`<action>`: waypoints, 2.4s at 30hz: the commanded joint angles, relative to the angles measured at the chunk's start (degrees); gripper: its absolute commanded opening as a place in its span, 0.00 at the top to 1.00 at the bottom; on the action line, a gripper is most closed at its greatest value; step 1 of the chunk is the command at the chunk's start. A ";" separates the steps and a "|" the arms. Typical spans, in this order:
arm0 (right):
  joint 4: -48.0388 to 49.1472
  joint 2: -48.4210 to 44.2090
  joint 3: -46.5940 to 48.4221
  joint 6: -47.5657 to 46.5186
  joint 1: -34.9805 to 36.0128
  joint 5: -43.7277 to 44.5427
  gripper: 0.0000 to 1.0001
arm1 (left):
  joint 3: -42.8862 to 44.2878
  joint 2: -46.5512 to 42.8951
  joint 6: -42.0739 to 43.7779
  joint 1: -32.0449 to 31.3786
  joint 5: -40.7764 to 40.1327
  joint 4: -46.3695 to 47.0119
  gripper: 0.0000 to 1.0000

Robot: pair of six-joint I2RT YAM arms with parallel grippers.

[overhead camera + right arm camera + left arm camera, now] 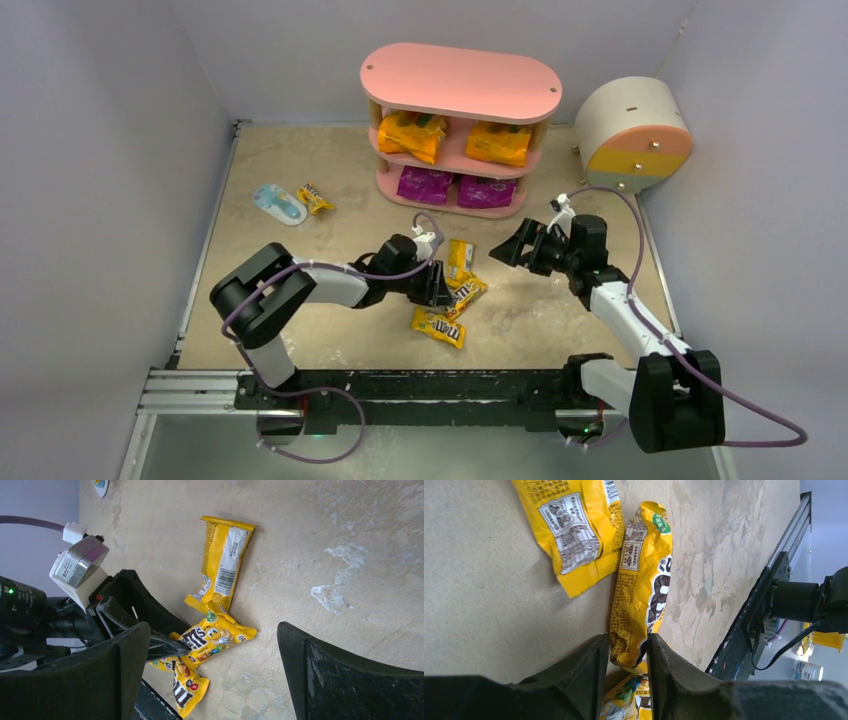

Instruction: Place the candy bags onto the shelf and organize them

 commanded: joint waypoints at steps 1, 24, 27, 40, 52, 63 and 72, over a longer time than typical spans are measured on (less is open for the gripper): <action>-1.30 -1.33 0.86 -1.22 0.20 1.92 0.02 | 1.67 -0.12 -0.08 -1.08 0.49 2.40 0.66; -3.42 -5.42 0.91 -2.40 0.22 5.54 0.02 | 3.25 -24.30 8.80 -2.16 -7.75 -12.40 1.00; -4.26 -6.94 0.91 -1.88 0.23 6.90 0.02 | 4.66 -30.30 11.20 -2.17 -10.56 -14.96 1.00; -4.72 -9.33 0.73 -1.74 0.23 8.68 0.02 | 36.98 -31.52 24.52 -1.84 -29.52 -25.47 1.00; -7.53 -12.55 1.69 -2.71 0.19 14.71 0.02 | 74.82 -5.48 30.57 11.80 -31.01 -41.09 1.00; -8.22 -12.27 1.91 -2.88 0.21 14.76 0.02 | 88.14 5.13 21.10 24.97 -7.75 -50.61 1.00; -8.52 -13.09 1.95 -2.92 0.23 14.97 0.02 | 91.08 9.39 16.59 29.25 -0.69 -53.31 1.00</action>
